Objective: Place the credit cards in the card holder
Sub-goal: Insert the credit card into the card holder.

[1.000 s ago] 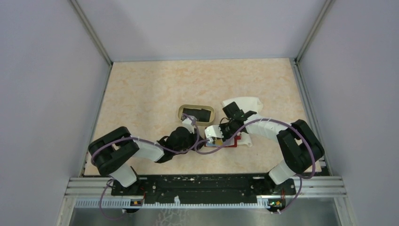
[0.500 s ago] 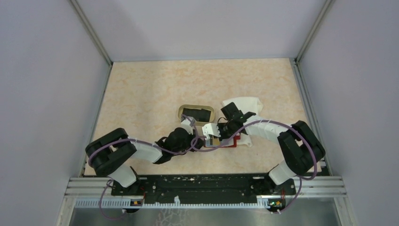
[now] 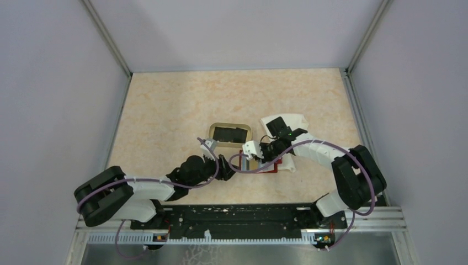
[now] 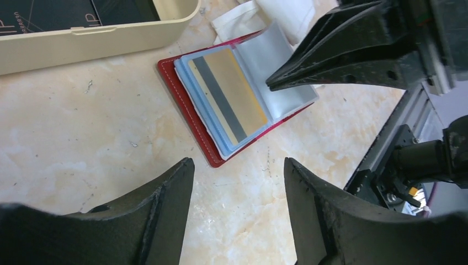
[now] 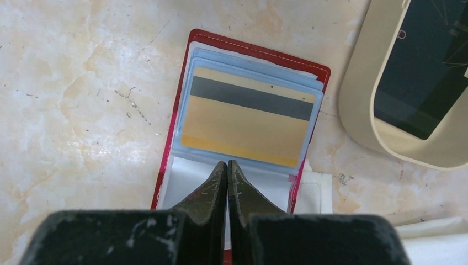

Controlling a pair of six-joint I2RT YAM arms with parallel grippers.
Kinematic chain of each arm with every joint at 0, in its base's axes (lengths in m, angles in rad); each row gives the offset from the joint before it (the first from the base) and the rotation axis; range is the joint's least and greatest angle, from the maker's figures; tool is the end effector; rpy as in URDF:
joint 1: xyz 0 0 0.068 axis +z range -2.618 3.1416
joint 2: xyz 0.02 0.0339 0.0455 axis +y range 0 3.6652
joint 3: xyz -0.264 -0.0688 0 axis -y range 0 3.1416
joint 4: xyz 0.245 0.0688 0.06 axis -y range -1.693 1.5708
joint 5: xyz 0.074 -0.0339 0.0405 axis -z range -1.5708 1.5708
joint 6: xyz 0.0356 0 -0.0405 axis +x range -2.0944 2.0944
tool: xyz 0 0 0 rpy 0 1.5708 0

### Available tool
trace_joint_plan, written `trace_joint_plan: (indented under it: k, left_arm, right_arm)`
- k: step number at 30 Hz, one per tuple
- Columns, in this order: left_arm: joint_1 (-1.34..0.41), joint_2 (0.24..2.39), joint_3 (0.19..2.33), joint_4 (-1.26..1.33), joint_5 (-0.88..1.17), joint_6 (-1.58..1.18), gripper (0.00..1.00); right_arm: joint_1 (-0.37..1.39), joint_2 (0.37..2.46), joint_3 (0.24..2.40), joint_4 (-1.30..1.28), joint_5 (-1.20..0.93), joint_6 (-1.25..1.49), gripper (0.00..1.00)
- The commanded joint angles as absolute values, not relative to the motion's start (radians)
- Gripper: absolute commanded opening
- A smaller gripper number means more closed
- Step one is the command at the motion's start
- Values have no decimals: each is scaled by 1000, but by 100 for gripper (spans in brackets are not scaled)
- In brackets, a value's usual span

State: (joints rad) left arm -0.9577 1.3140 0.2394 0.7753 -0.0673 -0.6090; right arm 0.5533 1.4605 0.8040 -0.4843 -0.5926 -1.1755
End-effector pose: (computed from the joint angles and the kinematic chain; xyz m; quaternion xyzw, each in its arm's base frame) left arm 0.1326 -0.1843 0.1497 0.1198 0.7954 -0.3996 0.4396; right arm 0.2148 0.1561 0.1798 -0.7512 0.5591 0.2091 0.2816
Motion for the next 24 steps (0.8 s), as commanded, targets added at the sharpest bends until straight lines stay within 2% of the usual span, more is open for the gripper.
trace_joint_plan:
  k: [1,8,14,24]
  left_arm:
    - [-955,1290,202,899,-32,-619,68]
    - [-956,1378,204,1022,35,-677,63]
    - [-920,1515,232,1133,115,-735,46]
    - [-887,1611,266,1177,168,-756,44]
  right_arm:
    - [554,1497,854,-483,-600,-1163,0]
    - [565,1545,857,-452,-572,-1119,0]
    - [591,1563,851,-416,-555,-1098,0]
    - [595,1555,848,-403,-593,-1078,0]
